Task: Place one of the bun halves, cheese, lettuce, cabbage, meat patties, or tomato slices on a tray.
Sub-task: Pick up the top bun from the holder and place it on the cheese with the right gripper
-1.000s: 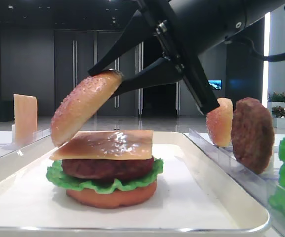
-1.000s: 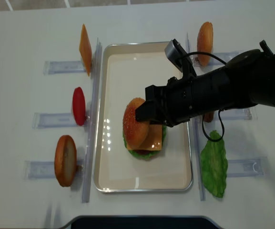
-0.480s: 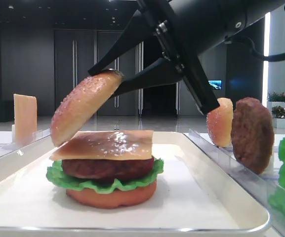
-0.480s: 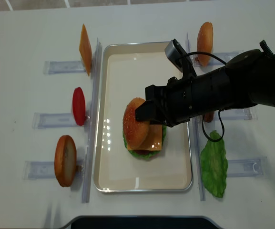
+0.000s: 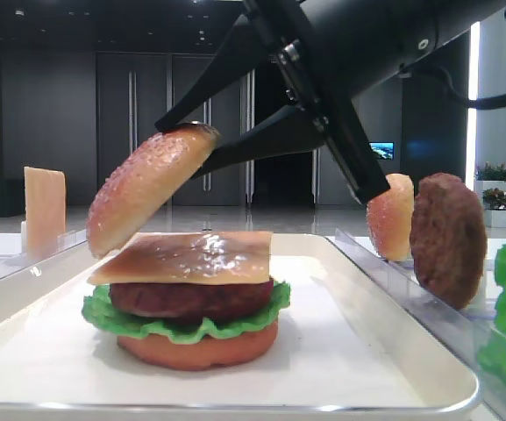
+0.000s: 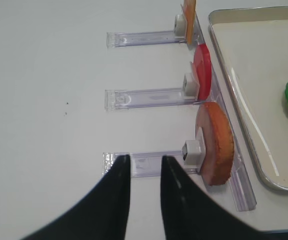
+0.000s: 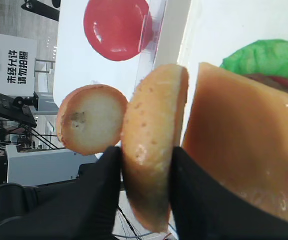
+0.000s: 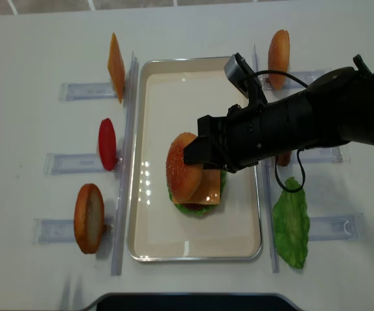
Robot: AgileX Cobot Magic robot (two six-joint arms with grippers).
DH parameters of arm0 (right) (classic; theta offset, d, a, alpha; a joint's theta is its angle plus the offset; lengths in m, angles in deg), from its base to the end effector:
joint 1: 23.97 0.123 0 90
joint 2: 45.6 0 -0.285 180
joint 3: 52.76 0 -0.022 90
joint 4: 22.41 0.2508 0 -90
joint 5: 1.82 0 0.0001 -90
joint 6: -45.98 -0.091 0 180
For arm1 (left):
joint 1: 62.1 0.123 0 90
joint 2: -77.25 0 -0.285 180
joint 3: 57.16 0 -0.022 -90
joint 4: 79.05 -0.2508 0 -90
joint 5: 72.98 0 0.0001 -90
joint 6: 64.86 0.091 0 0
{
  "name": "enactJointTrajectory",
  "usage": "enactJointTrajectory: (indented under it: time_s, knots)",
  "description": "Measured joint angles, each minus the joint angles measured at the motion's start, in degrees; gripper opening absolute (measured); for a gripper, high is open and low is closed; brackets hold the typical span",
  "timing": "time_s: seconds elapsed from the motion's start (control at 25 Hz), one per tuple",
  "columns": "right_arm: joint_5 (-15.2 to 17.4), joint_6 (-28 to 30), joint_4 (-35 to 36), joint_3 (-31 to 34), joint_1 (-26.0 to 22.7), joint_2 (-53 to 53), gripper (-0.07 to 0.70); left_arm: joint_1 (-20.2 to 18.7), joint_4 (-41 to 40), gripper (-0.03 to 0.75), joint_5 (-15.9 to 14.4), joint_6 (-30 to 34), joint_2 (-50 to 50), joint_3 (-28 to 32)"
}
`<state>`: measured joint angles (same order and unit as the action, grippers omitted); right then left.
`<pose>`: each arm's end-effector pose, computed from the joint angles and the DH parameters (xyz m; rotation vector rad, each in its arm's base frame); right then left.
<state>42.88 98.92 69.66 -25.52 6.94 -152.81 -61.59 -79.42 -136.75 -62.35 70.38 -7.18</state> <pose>0.2472 0.2227 0.1917 -0.2538 2.5262 1.4749 -0.0067 0.0005 0.2662 0.0363 2.1051 0.0394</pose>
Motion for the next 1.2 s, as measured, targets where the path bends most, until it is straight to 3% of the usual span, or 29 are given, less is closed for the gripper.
enactJointTrajectory:
  time_s: [0.52,1.2]
  knots:
    - [0.00,0.00,0.00,0.00,0.00,0.00,0.323,0.00,0.00,0.159,0.00,0.00,0.00,0.00]
    - [0.00,-0.05,0.00,0.00,0.00,0.00,0.335,0.00,0.00,0.159,0.00,0.00,0.00,0.00]
